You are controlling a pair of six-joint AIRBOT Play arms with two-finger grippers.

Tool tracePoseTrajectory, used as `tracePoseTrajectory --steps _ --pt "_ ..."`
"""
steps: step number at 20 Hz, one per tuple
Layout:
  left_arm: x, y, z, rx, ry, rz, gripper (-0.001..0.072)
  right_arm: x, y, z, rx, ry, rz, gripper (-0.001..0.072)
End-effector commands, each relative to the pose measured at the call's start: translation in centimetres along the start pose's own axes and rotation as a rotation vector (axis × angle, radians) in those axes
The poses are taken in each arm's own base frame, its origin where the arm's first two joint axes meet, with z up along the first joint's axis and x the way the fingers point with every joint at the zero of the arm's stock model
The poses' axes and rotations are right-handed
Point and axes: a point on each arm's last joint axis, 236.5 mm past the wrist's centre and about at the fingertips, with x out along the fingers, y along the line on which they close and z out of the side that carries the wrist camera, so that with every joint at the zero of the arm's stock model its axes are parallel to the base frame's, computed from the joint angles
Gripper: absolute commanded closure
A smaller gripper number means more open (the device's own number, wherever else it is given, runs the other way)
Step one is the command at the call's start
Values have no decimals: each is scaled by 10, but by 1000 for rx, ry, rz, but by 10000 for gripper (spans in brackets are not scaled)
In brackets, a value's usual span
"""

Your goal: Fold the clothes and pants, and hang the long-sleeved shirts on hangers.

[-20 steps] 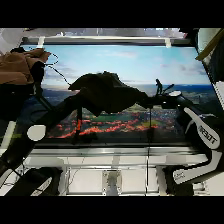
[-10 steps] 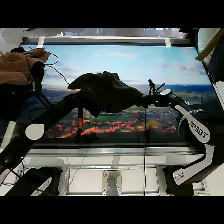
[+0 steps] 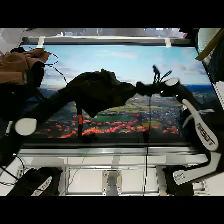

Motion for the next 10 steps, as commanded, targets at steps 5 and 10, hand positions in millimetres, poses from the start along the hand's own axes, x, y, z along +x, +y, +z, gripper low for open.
tracePoseTrajectory --steps 5,10 --pt "-76 -112 106 258 -58 -128 689 -242 210 62 -610 -389 14 712" --pt "-102 -137 113 308 -22 -160 689 -329 277 35 -760 -471 9 713"
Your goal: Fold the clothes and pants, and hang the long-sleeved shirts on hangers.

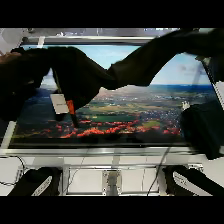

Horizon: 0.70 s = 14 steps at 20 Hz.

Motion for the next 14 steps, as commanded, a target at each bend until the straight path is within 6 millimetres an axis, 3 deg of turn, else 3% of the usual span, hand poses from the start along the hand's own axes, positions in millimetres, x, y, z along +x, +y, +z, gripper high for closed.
tracePoseTrajectory --steps 1,5,10,12,14 --pt "-9 -8 -19 29 135 -6 689 -40 27 -4 -53 85 -9 713" --pt "3 25 -122 -33 486 43 689 -11 -11 -100 75 417 -30 711" --pt "-9 113 -263 -124 774 283 689 27 -64 -234 243 704 -92 712" --pt "-20 126 -301 -163 851 321 689 34 -80 -291 297 801 -131 711" --pt "-30 132 -329 -200 912 346 689 35 -81 -341 361 879 -134 712"
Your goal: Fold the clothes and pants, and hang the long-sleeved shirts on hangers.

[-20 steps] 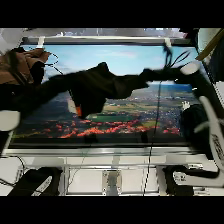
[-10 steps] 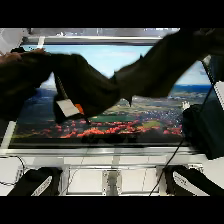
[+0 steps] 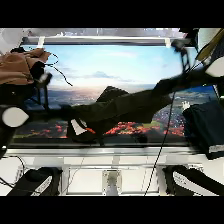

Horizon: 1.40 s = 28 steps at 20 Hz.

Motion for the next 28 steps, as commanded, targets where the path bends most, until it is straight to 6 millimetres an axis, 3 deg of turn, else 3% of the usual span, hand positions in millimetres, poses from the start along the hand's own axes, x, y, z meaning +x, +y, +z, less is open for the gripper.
tracePoseTrajectory --steps 1,3,5,6,7,8,10,12,14,16,18,21,23,25,28 --pt "33 30 -55 -67 144 63 689 65 -31 -66 103 165 -20 712" --pt "40 36 -70 -94 181 73 689 87 -35 -103 151 240 -9 711" --pt "42 38 -75 -101 192 77 688 101 -40 -120 181 253 -15 702" --pt "43 38 -73 -101 184 76 688 104 -43 -115 184 225 -23 612" --pt "43 38 -72 -101 177 75 688 103 -44 -105 184 188 -28 425" --pt "43 38 -72 -101 176 75 688 99 -45 -95 173 157 -37 287" --pt "43 38 -72 -117 176 77 687 81 -55 -77 132 107 -90 281" --pt "43 38 -71 -119 175 77 687 58 -80 -74 129 77 -172 280" --pt "43 38 -71 -118 174 76 688 38 -110 -98 208 112 -226 279" --pt "43 38 -71 -119 174 77 688 30 -131 -142 381 179 -198 280" --pt "43 38 -71 -118 173 76 688 39 -128 -177 558 170 -54 280" --pt "43 37 -71 -121 173 74 687 70 -122 -185 860 -21 128 276" --pt "43 37 -71 -121 174 74 687 89 -114 -204 922 2 146 274" --pt "43 37 -71 -120 173 74 687 102 -106 -206 936 2 172 273" --pt "43 37 -71 -121 173 74 687 113 -111 -190 955 -52 169 273"
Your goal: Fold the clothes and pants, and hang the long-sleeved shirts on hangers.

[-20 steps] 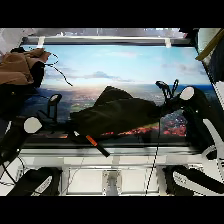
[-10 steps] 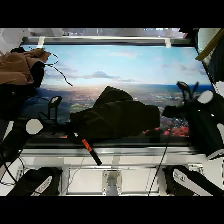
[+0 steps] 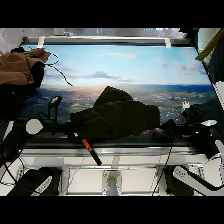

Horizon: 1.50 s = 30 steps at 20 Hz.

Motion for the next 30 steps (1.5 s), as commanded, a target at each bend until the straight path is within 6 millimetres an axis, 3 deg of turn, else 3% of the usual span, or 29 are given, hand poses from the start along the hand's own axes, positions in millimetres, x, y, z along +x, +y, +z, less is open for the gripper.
tracePoseTrajectory --steps 1,7,8,10,11,14,16,18,20,22,25,27,30 --pt "0 0 0 -1 -1 -1 687 17 9 14 27 -75 54 274" --pt "0 0 0 -1 -1 -1 687 36 14 29 49 -121 47 280" --pt "0 0 0 -1 -1 -1 687 35 16 34 56 -139 53 327" --pt "0 0 0 -1 -1 -1 687 31 20 42 45 -155 58 595" --pt "0 0 0 -1 -1 0 687 29 24 46 38 -165 63 669" --pt "-1 0 1 0 -4 -1 687 18 41 56 -1 -172 96 709" --pt "-13 -6 13 13 -50 -9 687 0 72 55 -82 -150 158 709" --pt "-45 -15 39 31 -153 -23 688 -33 114 53 -210 -152 224 709" --pt "-97 -31 70 50 -303 -49 687 -88 178 33 -399 -158 327 709" --pt "-164 -51 96 88 -484 -80 687 -158 249 -1 -644 -236 419 709" --pt "-267 -77 114 179 -741 -86 688 -263 329 -41 -920 -558 393 710" --pt "-325 -80 118 217 -884 -37 688 -324 367 -74 -1062 -752 341 710" --pt "-386 -89 114 249 -1030 -15 688 -389 393 -107 -1179 -970 201 710"
